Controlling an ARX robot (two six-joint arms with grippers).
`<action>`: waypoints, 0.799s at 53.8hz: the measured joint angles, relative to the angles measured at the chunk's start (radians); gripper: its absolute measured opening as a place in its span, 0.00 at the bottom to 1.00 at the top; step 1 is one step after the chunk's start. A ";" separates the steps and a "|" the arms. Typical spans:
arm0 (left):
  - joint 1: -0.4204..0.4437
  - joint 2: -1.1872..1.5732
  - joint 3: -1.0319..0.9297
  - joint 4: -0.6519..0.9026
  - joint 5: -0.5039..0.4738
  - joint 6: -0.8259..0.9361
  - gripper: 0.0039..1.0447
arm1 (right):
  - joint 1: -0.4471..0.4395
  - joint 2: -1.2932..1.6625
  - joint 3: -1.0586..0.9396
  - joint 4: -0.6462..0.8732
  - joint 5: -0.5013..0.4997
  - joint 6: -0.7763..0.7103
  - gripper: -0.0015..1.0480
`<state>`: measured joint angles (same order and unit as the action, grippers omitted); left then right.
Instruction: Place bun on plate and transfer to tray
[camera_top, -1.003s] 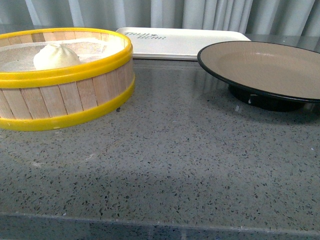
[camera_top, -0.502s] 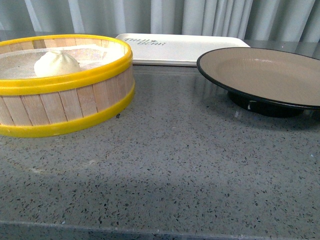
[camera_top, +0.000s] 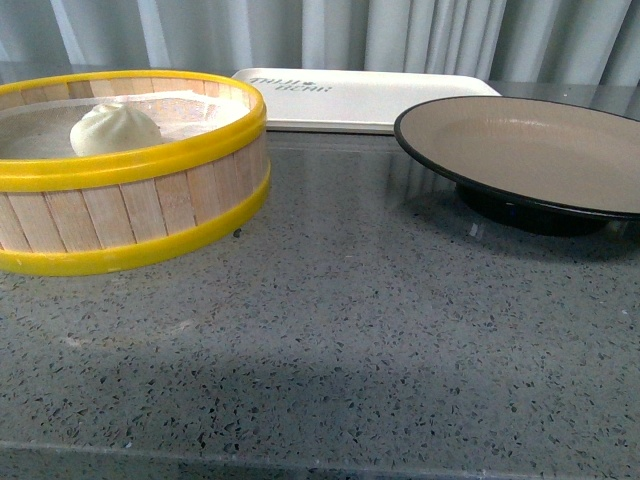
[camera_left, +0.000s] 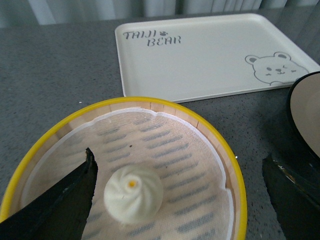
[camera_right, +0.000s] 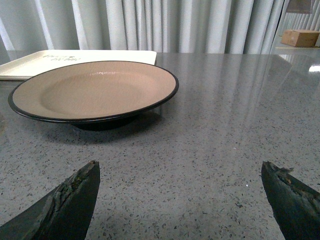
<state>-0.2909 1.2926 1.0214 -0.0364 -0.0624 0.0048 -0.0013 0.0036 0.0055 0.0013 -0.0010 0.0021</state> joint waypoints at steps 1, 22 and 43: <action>-0.003 0.050 0.042 -0.013 -0.010 0.007 0.94 | 0.000 0.000 0.000 0.000 0.000 0.000 0.92; 0.091 0.315 0.216 -0.097 -0.093 0.103 0.94 | 0.000 0.000 0.000 0.000 0.000 0.000 0.92; 0.138 0.302 0.224 -0.205 0.016 0.030 0.94 | 0.000 0.000 0.000 0.000 0.000 0.000 0.92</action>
<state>-0.1532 1.5948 1.2449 -0.2417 -0.0467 0.0345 -0.0017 0.0036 0.0055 0.0013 -0.0010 0.0021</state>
